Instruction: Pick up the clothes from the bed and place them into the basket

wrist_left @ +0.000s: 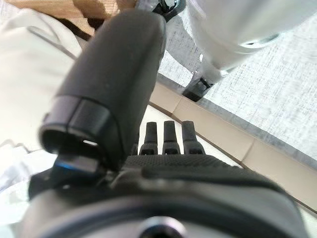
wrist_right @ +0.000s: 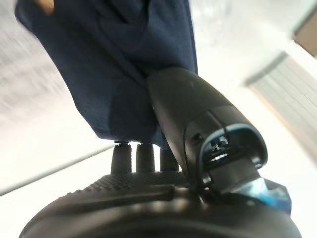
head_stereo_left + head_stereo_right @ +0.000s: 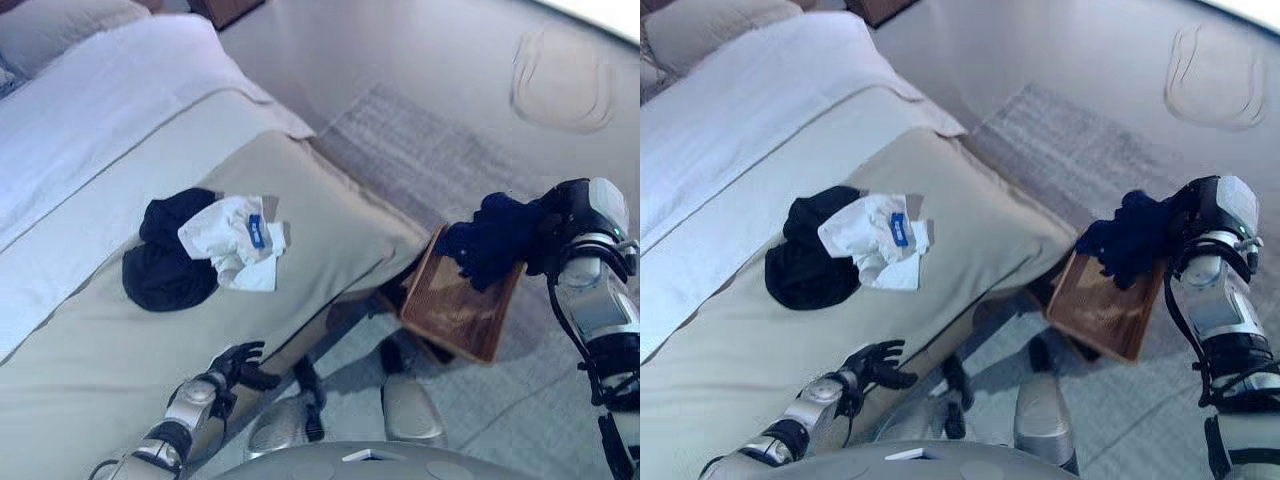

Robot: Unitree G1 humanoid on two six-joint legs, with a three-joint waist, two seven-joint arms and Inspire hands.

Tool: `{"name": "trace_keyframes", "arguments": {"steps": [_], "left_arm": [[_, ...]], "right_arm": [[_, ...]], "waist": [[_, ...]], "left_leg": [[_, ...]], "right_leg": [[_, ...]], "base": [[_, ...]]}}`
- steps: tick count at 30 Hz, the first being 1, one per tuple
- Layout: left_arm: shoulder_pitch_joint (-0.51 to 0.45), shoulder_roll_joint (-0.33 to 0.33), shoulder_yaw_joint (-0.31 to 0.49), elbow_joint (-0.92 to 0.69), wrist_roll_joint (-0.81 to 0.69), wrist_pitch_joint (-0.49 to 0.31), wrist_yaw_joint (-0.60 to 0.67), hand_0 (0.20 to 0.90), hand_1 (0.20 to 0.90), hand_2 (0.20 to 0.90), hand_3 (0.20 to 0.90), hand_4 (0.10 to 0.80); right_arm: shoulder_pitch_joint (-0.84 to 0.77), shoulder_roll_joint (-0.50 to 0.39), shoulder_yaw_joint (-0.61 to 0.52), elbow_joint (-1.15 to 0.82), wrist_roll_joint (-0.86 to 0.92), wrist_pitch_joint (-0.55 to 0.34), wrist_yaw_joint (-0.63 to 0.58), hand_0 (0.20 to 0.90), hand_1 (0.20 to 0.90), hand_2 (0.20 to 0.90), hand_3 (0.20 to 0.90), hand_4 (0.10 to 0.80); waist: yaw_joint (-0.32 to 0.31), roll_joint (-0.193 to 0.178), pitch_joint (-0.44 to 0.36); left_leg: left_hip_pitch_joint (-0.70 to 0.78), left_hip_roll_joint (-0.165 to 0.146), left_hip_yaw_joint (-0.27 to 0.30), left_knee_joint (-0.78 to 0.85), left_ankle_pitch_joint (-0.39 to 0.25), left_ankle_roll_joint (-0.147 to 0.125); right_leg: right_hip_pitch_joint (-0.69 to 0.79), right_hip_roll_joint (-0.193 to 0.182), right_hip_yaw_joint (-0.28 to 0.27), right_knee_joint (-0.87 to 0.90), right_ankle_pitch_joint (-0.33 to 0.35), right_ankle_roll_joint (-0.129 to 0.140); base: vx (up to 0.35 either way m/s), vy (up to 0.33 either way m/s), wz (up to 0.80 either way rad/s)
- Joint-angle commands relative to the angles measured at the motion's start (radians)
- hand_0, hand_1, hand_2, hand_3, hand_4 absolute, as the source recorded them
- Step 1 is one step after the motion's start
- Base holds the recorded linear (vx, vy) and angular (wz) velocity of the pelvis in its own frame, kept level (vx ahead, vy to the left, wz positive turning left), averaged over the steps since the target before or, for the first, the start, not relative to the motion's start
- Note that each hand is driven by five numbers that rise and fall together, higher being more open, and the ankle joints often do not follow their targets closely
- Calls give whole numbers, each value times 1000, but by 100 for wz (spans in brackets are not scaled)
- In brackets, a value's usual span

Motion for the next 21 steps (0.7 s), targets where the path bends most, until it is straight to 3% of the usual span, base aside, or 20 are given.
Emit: {"name": "trace_keyframes", "arguments": {"steps": [1, 7, 9, 12, 15, 16, 17, 21], "left_arm": [[-42, 22, -17, -38, -81, -63, 44, 900, 900, 900, 900, 800], [-69, 47, -12, -100, -166, -94, 65, 900, 900, 900, 900, 800], [-68, 54, -11, -112, -174, -94, 58, 900, 900, 900, 900, 800], [-63, 68, -19, -142, -184, -94, 35, 900, 900, 900, 900, 800], [-49, 77, -28, -159, -191, -95, 21, 900, 900, 900, 900, 800], [-47, 82, -30, -160, -196, -95, 16, 900, 900, 900, 900, 800], [-43, 84, -32, -161, -196, -93, 13, 900, 900, 900, 900, 800], [-33, 95, -29, -159, -200, -83, 1, 900, 900, 900, 900, 800]], "right_arm": [[-201, -92, 56, -10, -60, -20, -82, 300, 300, 300, 200, 100], [-366, -103, 139, 121, -17, 43, -136, 305, 305, 305, 205, 105], [-385, -109, 149, 149, -15, 53, -130, 900, 900, 900, 900, 800], [-436, -131, 183, 262, 3, 94, -114, 900, 900, 900, 900, 800], [-441, -145, 204, 368, 19, 136, -82, 900, 900, 900, 900, 800], [-433, -150, 210, 399, 24, 143, -65, 900, 900, 900, 900, 800], [-419, -152, 213, 425, 25, 152, -45, 900, 900, 900, 900, 800], [-372, -159, 203, 477, 31, 141, 17, 900, 900, 900, 900, 800]], "waist": [[16, -17, 24], [32, 40, 99], [37, 49, 105], [46, 79, 122], [54, 97, 131], [56, 102, 134], [56, 101, 135], [64, 97, 132]], "left_leg": [[-122, -41, -82, 267, -201, 42], [-285, -60, -101, 333, -172, 38], [-303, -64, -106, 339, -167, 37], [-320, -73, -125, 336, -171, 27], [-321, -76, -132, 307, -146, 22], [-326, -74, -128, 286, -113, 25], [-307, -77, -134, 280, -132, 18], [-282, -73, -136, 245, -117, 14]], "right_leg": [[-64, -1, -105, 116, -85, -72], [-238, 8, -107, 233, -112, -95], [-254, 8, -109, 247, -118, -98], [-282, 11, -105, 289, -160, -101], [-286, 13, -109, 292, -164, -107], [-290, 13, -119, 273, -134, -115], [-274, 12, -117, 278, -162, -110], [-248, 9, -135, 247, -151, -111]], "base": [[-172, -93, -11], [-127, -93, -4], [-4, -49, -6], [26, -33, 4], [-23, 0, 10], [29, 6, 11], [29, 6, 11], [65, 8, 11]]}}
